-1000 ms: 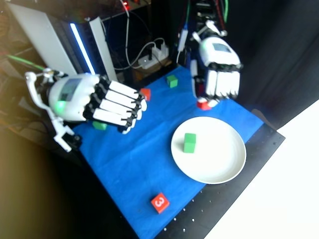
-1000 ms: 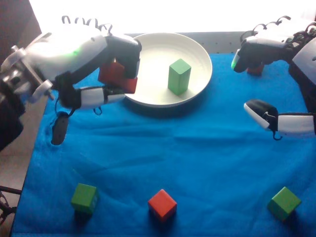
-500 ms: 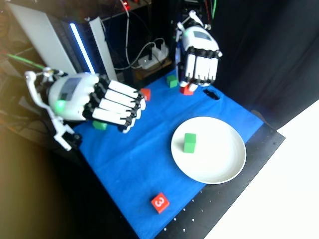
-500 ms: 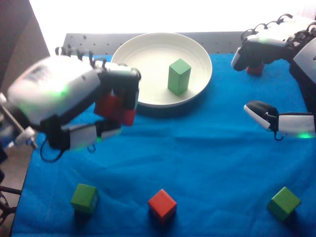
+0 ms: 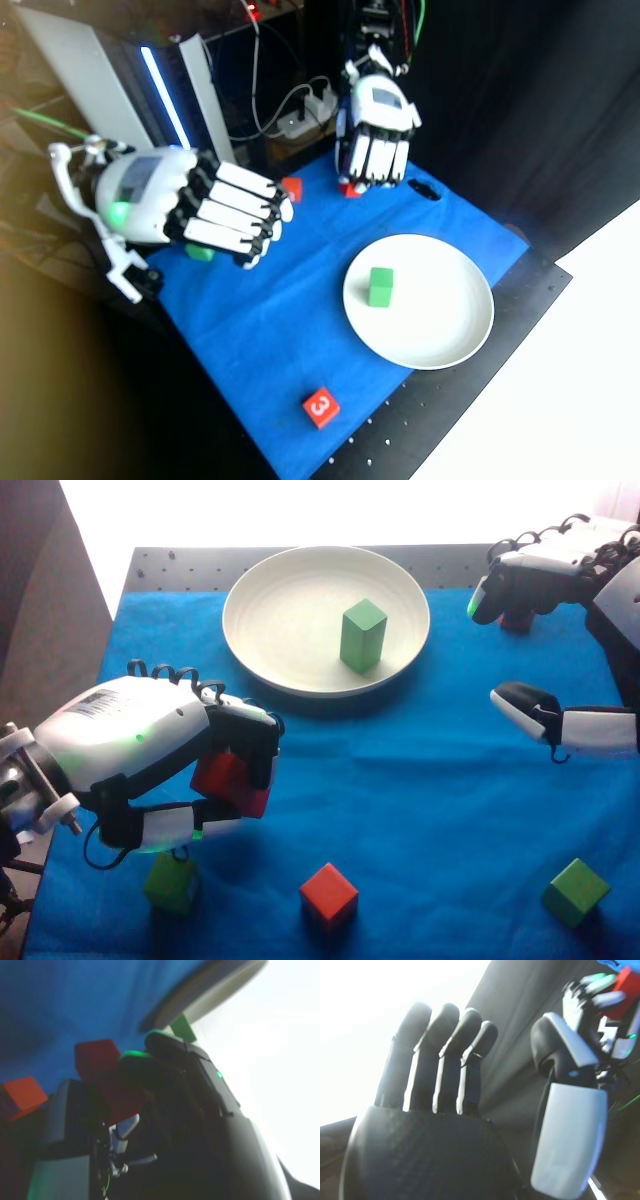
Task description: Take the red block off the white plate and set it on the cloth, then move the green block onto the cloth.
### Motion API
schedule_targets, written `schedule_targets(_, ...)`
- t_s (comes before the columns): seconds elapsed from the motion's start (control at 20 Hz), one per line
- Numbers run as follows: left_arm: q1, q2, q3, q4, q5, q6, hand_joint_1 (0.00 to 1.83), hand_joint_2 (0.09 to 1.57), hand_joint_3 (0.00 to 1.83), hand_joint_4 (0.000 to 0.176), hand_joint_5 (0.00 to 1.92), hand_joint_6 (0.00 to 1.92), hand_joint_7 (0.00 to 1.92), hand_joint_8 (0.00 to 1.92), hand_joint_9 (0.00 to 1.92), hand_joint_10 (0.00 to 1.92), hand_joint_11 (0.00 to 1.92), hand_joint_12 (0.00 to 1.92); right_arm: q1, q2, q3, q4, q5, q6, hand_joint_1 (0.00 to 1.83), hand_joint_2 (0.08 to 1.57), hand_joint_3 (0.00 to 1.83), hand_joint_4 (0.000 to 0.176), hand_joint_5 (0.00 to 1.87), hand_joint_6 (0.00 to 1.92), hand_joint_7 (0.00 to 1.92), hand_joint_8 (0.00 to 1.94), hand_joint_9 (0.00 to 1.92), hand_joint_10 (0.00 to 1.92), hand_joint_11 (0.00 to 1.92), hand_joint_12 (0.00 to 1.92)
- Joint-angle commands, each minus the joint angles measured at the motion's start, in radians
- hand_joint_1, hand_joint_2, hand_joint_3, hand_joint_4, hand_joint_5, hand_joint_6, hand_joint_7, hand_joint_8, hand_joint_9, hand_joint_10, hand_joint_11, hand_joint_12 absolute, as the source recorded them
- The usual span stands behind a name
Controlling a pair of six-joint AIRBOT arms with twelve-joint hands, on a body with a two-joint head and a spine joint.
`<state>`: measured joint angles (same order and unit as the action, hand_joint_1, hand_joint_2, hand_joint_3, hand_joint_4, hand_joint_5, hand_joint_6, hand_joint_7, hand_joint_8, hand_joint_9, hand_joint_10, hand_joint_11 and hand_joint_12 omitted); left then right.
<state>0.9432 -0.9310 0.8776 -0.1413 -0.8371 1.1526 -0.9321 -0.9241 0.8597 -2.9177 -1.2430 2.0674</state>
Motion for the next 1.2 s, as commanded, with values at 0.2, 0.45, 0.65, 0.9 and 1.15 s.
schedule_targets(0.2, -0.009, -0.003, 0.003, 0.011, -0.121, -0.005, 0.71, 1.06, 0.00, 0.052, 0.46, 0.23, 0.39, 0.05, 0.23, 0.36, 0.00, 1.11, 0.009, 0.003, -0.002, -0.017, -0.123, 0.002, 1.13, 0.72, 0.53, 0.000, 0.62, 1.00, 0.68, 1.13, 0.63, 1.37, 0.51, 1.74)
schedule_targets(0.45, -0.008, -0.001, 0.007, -0.008, -0.152, -0.005, 0.72, 1.07, 0.00, 0.058, 0.46, 0.08, 0.35, 0.00, 0.24, 0.23, 0.00, 1.12, 0.009, 0.005, -0.001, -0.017, -0.123, 0.002, 1.14, 0.71, 0.52, 0.000, 0.62, 1.01, 0.68, 1.14, 0.61, 1.39, 0.49, 1.75)
schedule_targets(0.65, -0.001, 0.005, 0.023, -0.065, -0.236, -0.005, 0.55, 1.18, 0.01, 0.026, 0.53, 0.06, 0.42, 0.01, 0.32, 0.27, 0.00, 1.35, 0.009, 0.006, 0.011, -0.011, -0.122, 0.002, 1.11, 0.70, 0.53, 0.000, 0.58, 1.01, 0.66, 1.19, 0.62, 1.44, 0.53, 1.77)
schedule_targets(0.9, -0.003, 0.027, 0.041, -0.114, -0.316, 0.006, 0.27, 1.31, 0.00, 0.041, 0.50, 0.02, 0.42, 0.00, 0.33, 0.13, 0.00, 0.99, 0.042, 0.000, 0.058, -0.007, -0.071, 0.002, 1.15, 0.68, 0.51, 0.000, 0.53, 0.99, 0.56, 1.10, 0.55, 1.34, 0.54, 1.67)
schedule_targets(1.15, -0.008, 0.055, 0.030, -0.184, -0.355, 0.110, 0.39, 1.28, 0.00, 0.038, 0.59, 0.02, 0.53, 0.01, 0.45, 0.05, 0.00, 1.07, 0.145, -0.070, 0.148, -0.009, 0.083, 0.002, 1.16, 0.84, 0.17, 0.000, 0.41, 0.69, 0.46, 0.62, 0.33, 1.02, 0.19, 1.71)
